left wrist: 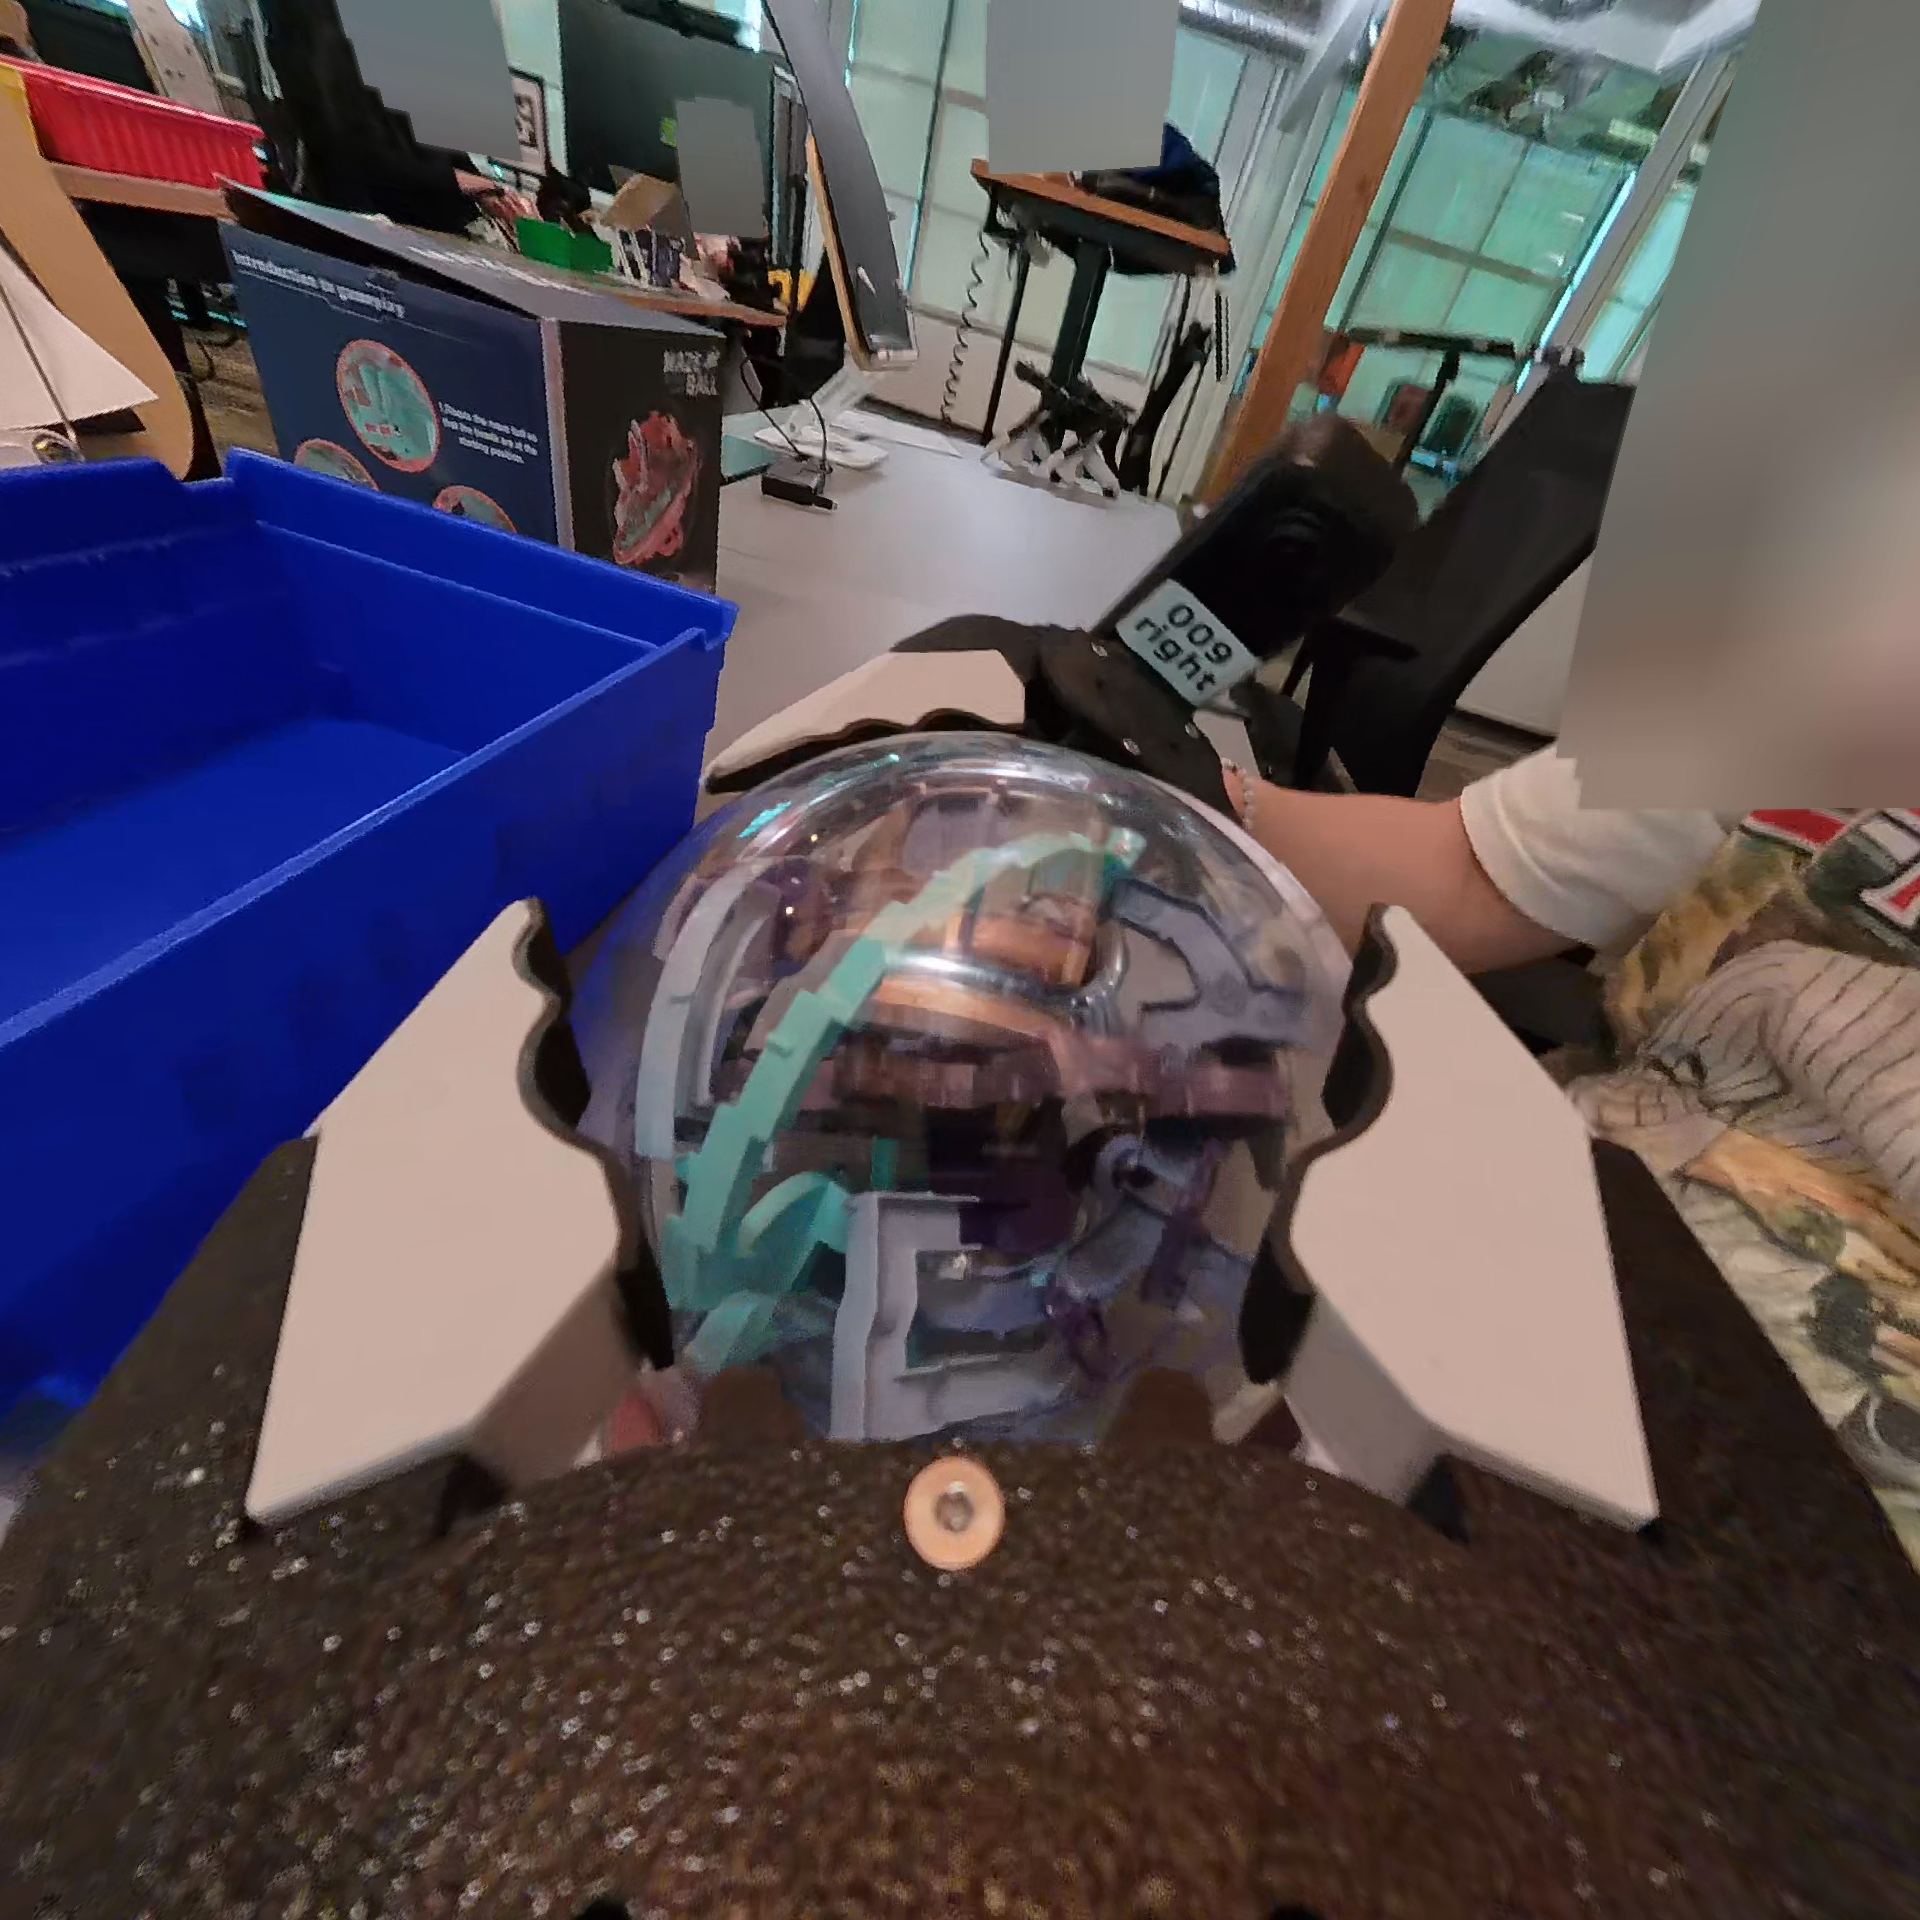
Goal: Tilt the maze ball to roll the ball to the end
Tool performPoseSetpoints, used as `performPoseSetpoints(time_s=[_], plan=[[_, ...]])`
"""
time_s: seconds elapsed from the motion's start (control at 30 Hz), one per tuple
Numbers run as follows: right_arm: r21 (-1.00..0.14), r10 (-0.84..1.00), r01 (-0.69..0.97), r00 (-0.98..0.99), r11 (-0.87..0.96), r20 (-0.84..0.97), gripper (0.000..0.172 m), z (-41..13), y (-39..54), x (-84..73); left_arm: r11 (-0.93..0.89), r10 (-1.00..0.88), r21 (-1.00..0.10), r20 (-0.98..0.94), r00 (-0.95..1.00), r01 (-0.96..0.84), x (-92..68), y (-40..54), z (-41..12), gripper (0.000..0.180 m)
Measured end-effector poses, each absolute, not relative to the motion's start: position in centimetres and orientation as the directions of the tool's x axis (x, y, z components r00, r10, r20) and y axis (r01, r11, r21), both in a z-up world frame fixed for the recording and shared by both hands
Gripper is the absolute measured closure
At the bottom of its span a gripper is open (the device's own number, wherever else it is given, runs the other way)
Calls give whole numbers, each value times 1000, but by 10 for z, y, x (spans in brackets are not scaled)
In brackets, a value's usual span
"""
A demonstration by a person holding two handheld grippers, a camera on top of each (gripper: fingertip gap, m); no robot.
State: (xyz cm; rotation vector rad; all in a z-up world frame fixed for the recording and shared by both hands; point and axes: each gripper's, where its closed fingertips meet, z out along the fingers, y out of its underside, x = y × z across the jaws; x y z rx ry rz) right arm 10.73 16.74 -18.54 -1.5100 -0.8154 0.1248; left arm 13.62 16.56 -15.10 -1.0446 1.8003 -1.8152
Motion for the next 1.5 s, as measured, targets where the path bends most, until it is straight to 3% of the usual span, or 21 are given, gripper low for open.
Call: performPoseSetpoints(time_s=[0.13,0.33,0.43,0.57,0.73,0.93,1.13,1.2,1.33,1.4,1.5], plan=[[-876,519,458,718,151,465,14,-182,168,106,-246,-673,-948,318,-667,-204,138,169,-142,24],[-778,396,601,680,182,617,14,-178,173,120,-536,-565,-843,332,-755,31,127,199,-88,24],[-753,345,628,675,194,652,14,-173,176,120,-569,-638,-812,338,-692,128,134,217,-84,26],[-744,321,633,673,215,666,14,-169,177,120,-510,-683,-840,265,-681,185,132,212,-80,28],[-727,303,640,662,248,686,15,-163,177,111,-247,-793,-928,29,-609,277,135,193,-84,24],[-775,314,581,708,251,632,15,-160,177,112,-174,-822,-935,-34,-568,308,136,191,-82,23],[-782,342,591,706,199,621,21,-173,180,117,43,-896,-994,-82,-436,100,153,206,-117,25],[-795,360,570,711,207,604,28,-172,178,116,18,-905,-995,26,-424,-98,153,212,-138,36],[-849,448,492,726,191,522,22,-176,176,103,-190,-750,-848,451,-484,-495,137,188,-168,24],[-881,482,439,742,178,467,17,-175,174,99,-263,-672,-819,535,-513,-510,136,179,-162,25],[-954,548,276,783,119,295,14,-171,170,102,-215,-678,-816,520,-520,-536,135,174,-170,24]])
